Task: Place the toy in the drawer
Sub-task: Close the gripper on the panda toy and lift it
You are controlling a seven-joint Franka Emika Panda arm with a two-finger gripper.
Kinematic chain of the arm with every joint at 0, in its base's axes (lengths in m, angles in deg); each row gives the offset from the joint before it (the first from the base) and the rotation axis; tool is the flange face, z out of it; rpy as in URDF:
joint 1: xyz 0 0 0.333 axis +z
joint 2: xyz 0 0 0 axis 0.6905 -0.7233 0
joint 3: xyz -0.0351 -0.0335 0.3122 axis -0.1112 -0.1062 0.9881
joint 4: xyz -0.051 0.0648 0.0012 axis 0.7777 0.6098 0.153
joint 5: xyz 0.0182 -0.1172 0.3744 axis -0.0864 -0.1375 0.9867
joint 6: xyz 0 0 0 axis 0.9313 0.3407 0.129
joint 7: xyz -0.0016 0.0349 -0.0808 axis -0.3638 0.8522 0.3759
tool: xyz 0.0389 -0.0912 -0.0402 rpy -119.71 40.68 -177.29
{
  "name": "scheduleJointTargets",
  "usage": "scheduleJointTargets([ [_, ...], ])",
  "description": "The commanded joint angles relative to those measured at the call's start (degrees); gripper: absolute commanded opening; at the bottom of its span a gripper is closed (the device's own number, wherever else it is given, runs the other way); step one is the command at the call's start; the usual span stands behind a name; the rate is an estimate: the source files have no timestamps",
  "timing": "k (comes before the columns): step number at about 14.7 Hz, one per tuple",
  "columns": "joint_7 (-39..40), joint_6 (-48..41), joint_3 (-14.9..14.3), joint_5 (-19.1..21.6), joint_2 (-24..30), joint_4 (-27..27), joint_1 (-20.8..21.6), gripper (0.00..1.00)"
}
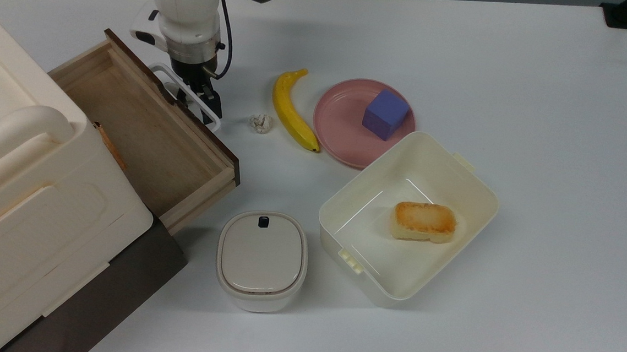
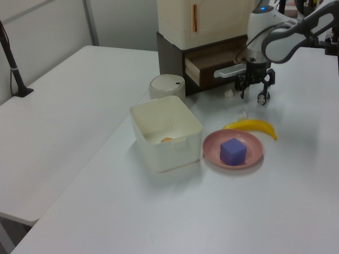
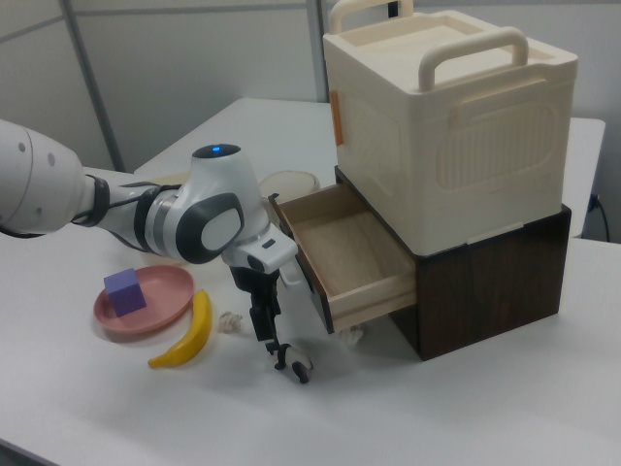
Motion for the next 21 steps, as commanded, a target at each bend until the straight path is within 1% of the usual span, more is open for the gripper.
scheduleJointTargets([
  [1, -1.7, 2.1, -0.2, -1.9, -0.2, -2.2, -0.1, 1.00],
  [6, -0.7, 2.2, -0.3, -3.2, -1.1, -2.2, -2.1, 1.00],
  [7, 0.2, 2.3, -0.3, -3.5, -1.6, -2.2, -2.3, 0.93],
  [8, 1.2, 2.4, -0.3, -3.5, -1.6, -2.2, -2.3, 0.81],
  [10, 2.2, 3.0, -0.4, -3.4, -1.6, -2.2, -2.4, 0.54],
  [11, 2.2, 3.0, -0.3, -3.4, -1.7, -2.2, -2.4, 0.44],
  [12, 2.3, 3.1, -0.3, -3.4, -1.7, -2.2, -2.3, 0.39],
  [13, 2.3, 3.0, -0.3, -3.5, -1.7, -2.2, -2.3, 0.35],
  [15, 3.5, 3.0, -0.3, -3.4, -1.6, -2.2, -1.9, 0.23],
  [17, 3.5, 2.9, -0.2, -3.4, -1.4, -2.1, -1.6, 0.23],
  [21, 2.9, 2.2, 0.4, -3.2, -0.5, -2.0, 1.5, 0.20],
])
